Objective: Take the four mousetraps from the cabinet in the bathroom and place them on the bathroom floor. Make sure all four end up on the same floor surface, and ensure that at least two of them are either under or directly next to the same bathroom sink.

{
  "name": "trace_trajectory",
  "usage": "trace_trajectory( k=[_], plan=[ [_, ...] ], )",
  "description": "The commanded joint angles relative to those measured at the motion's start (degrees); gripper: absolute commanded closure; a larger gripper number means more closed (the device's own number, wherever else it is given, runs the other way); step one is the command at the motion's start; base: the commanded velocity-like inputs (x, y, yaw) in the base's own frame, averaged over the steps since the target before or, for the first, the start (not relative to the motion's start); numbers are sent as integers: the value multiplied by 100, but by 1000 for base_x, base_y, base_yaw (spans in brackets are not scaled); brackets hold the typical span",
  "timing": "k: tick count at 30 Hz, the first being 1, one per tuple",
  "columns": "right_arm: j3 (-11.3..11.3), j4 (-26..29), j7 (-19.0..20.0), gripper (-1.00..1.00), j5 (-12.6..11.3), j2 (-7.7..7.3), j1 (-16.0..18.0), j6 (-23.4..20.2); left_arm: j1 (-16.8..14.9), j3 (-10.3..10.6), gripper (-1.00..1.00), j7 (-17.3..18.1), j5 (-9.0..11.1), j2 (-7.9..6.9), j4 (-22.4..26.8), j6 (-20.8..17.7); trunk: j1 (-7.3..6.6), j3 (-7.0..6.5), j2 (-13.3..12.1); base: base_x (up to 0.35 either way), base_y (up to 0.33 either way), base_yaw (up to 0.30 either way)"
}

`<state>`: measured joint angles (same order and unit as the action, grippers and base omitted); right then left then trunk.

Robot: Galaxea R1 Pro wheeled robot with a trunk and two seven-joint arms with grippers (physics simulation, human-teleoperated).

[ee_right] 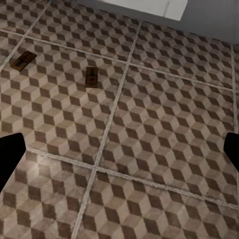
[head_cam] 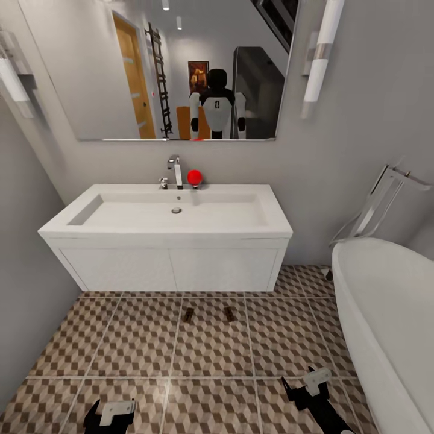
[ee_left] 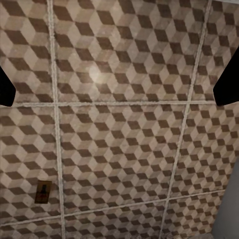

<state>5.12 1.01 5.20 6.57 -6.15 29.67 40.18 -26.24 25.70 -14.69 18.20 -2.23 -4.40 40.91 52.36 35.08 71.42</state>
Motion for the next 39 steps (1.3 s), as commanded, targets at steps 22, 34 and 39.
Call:
trace_trajectory(
  k=[22,34,39],
  plan=[
    [42,-4,-2,-100,-15,-9,4,16,-5,49,-100,-25,17,4,-17,22,0,-199,3,0,0,0],
    [42,-4,-2,-100,-15,-9,4,16,-4,49,-100,-25,17,4,-17,22,0,-310,3,0,0,0],
    [42,-4,-2,-100,-15,-9,4,16,-4,49,-100,-25,17,7,-17,22,0,-356,3,0,0,0]
  ],
)
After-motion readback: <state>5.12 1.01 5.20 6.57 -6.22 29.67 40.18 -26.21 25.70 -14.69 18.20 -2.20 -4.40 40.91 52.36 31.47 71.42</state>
